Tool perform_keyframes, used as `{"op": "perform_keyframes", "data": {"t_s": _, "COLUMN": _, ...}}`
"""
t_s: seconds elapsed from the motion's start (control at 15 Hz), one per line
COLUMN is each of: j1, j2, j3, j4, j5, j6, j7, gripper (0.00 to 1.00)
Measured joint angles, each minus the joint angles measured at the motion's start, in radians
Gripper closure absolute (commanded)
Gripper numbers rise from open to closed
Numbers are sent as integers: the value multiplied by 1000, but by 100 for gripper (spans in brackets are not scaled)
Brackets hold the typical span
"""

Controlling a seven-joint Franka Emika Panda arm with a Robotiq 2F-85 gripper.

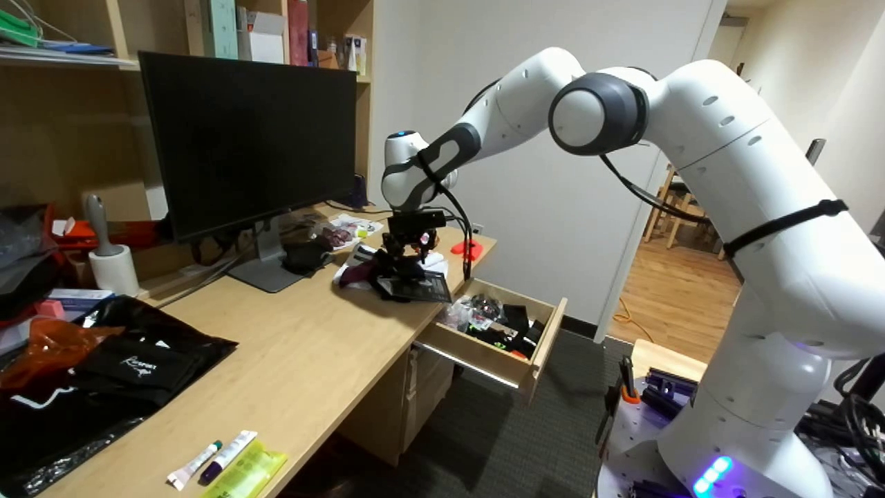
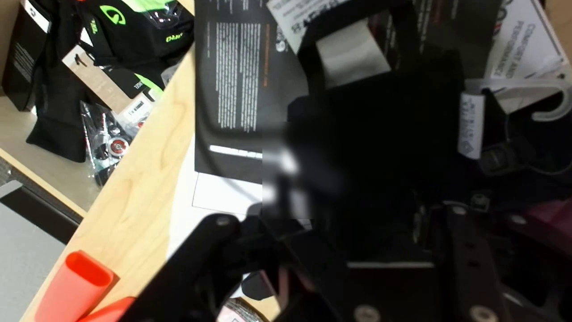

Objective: Put the pair of socks in the drawer

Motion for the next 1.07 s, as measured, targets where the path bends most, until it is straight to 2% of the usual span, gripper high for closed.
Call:
{"op": "perform_keyframes", "data": {"t_s": 0.27, "j1": -5, "j2": 1, "j3": -3, "j4": 1, "j5": 12, "j6": -13, "j7": -18, "gripper": 91}}
{"op": "perform_keyframes", "data": {"t_s": 0.53, "j1": -4, "j2": -3, "j3": -14, "j4": 4, "j5": 19, "j6": -45, "j7": -22, "gripper": 99}}
{"op": "perform_keyframes", "data": {"t_s": 0.6, "j1": -4, "j2": -11, "j3": -18, "j4": 5, "j5": 21, "j6": -62, "j7": -22, "gripper": 95}}
{"op": "perform_keyframes", "data": {"t_s": 0.87, "j1": -6, "j2": -94, "j3": -41, "j4": -1, "j5": 36, "j6": -112, "j7": -22, "gripper": 92}}
{"op": "perform_keyframes", "data": {"t_s": 0.93, "j1": -6, "j2": -124, "j3": -47, "j4": -7, "j5": 36, "j6": -117, "j7": -23, "gripper": 72}}
{"op": "perform_keyframes", "data": {"t_s": 1.07, "j1": -6, "j2": -182, "j3": -54, "j4": -23, "j5": 36, "j6": -120, "j7": -22, "gripper": 62}}
